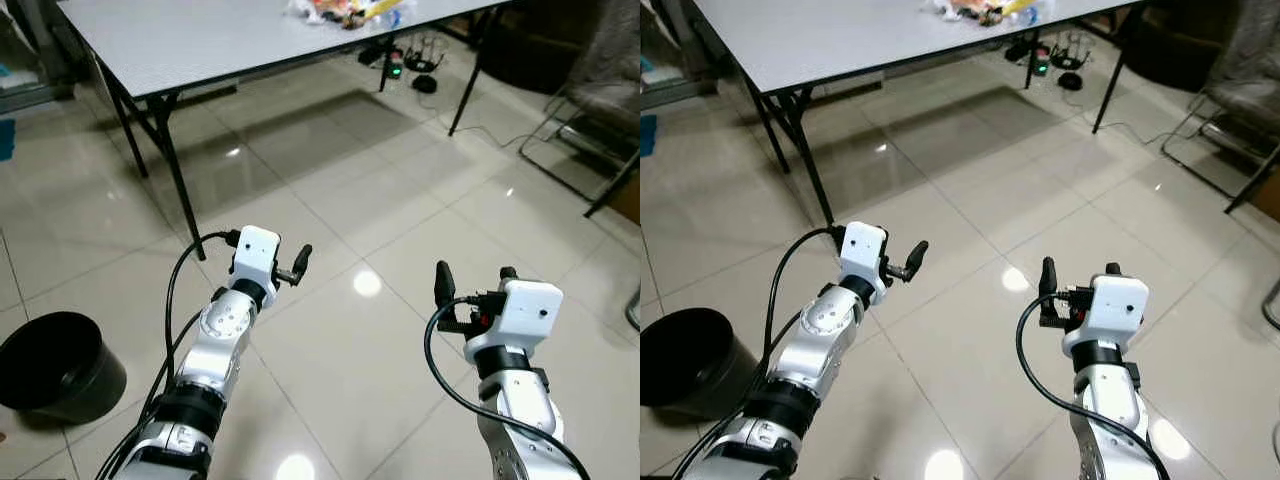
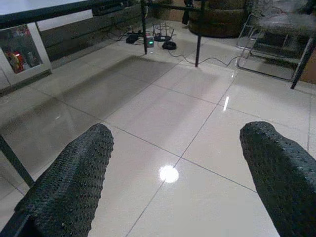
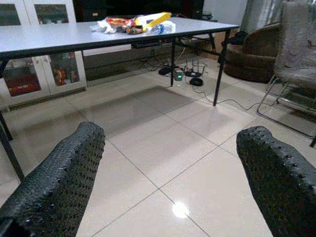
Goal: Picking trash to rubbish bin
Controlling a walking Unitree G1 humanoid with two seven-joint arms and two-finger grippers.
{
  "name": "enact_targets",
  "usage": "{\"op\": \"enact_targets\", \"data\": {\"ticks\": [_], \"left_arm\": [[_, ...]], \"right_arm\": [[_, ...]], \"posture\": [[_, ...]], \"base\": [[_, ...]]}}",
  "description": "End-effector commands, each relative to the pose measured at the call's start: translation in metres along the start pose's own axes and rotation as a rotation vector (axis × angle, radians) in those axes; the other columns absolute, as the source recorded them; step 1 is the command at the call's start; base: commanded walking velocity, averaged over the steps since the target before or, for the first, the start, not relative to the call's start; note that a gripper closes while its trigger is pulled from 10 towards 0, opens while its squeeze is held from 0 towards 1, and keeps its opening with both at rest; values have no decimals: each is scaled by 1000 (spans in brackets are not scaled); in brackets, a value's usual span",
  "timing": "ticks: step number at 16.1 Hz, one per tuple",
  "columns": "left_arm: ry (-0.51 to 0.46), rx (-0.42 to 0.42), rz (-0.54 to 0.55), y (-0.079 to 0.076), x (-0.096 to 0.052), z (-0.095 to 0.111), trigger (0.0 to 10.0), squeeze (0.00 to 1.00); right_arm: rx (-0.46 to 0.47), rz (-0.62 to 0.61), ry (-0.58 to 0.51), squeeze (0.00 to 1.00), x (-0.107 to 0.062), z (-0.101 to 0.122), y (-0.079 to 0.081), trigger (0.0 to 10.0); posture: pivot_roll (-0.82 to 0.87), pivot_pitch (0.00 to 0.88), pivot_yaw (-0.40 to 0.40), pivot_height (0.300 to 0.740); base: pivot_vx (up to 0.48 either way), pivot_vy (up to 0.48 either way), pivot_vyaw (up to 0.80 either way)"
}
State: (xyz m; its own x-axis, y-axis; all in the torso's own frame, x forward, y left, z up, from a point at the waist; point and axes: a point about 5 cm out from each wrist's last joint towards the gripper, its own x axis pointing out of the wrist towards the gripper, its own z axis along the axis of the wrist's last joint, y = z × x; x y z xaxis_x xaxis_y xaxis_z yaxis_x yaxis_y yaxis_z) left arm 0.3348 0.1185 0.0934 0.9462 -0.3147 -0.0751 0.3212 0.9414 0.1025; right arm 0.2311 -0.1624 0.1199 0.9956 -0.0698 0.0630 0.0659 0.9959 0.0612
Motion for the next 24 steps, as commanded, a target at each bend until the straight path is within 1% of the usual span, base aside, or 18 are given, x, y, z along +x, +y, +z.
{"op": "enact_targets", "data": {"ticks": [1,14,24], "left_arm": [[-2,1,-17,-3,1,0,10000,0],[11,5,-25,-4,-3,-4,10000,0],[15,6,-26,-5,-3,-6,10000,0]], "right_arm": [[-10,-8,8,0,-1,-1,-2,10000],[-11,0,16,0,-4,-2,-2,10000],[-12,-2,19,0,-5,-3,-2,10000]], "posture": [[144,75,-46,740],[137,84,-52,740],[135,83,-49,740]], "base": [[390,0,0],[396,0,0],[441,0,0]]}}
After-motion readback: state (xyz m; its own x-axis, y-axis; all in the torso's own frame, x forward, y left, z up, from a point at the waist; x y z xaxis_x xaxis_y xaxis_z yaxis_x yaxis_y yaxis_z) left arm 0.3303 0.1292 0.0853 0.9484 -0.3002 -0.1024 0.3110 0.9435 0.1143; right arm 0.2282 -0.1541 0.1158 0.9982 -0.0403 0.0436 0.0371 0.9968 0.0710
